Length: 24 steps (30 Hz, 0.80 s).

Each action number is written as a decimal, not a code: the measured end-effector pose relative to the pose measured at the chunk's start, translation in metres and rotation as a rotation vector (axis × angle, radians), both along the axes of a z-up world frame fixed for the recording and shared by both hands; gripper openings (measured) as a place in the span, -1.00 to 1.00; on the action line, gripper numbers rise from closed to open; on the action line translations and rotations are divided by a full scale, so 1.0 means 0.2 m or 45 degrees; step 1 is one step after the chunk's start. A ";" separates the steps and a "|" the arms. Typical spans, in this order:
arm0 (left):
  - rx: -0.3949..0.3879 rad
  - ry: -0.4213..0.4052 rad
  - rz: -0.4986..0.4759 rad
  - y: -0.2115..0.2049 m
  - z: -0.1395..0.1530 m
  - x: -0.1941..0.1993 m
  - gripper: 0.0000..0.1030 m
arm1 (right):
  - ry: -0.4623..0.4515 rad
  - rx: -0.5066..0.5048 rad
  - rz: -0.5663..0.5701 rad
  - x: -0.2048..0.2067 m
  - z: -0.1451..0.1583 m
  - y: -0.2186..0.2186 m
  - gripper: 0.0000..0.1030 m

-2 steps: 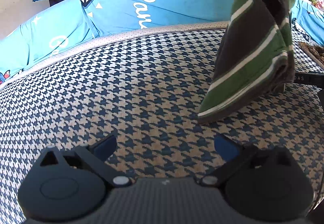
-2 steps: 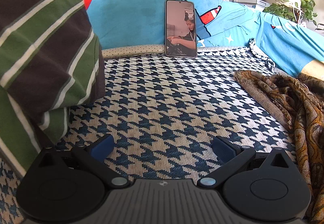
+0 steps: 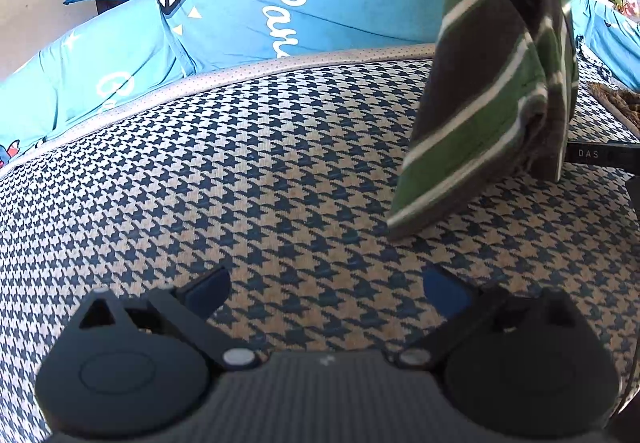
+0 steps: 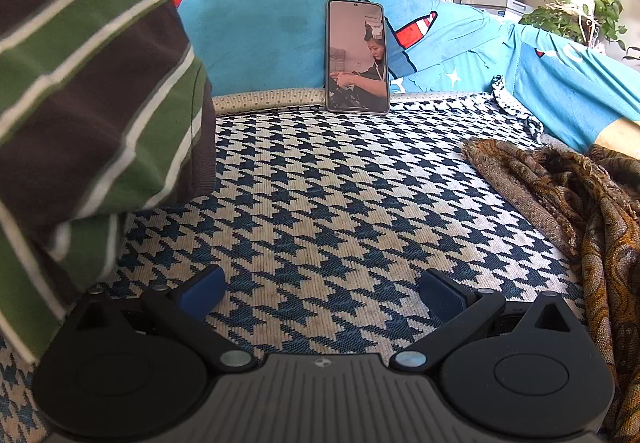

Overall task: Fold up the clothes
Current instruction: 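Drop the green striped shirt onto the bed in front of the left tool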

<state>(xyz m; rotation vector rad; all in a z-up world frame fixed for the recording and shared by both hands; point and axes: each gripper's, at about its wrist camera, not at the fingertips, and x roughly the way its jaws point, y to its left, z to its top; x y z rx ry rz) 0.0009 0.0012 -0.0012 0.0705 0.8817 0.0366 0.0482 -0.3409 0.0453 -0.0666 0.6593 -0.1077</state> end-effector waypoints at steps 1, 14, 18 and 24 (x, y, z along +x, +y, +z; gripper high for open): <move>-0.002 0.001 0.003 0.00 0.00 0.00 1.00 | 0.000 0.000 0.000 0.00 0.00 0.00 1.00; 0.012 0.013 0.092 0.07 0.06 0.07 1.00 | 0.000 0.000 0.000 0.00 0.00 0.00 1.00; -0.019 0.016 0.121 0.16 0.07 0.10 1.00 | 0.000 0.000 0.000 0.00 0.00 0.00 1.00; -0.061 0.031 0.173 0.36 0.10 0.19 1.00 | 0.000 0.000 0.000 0.00 0.00 0.00 1.00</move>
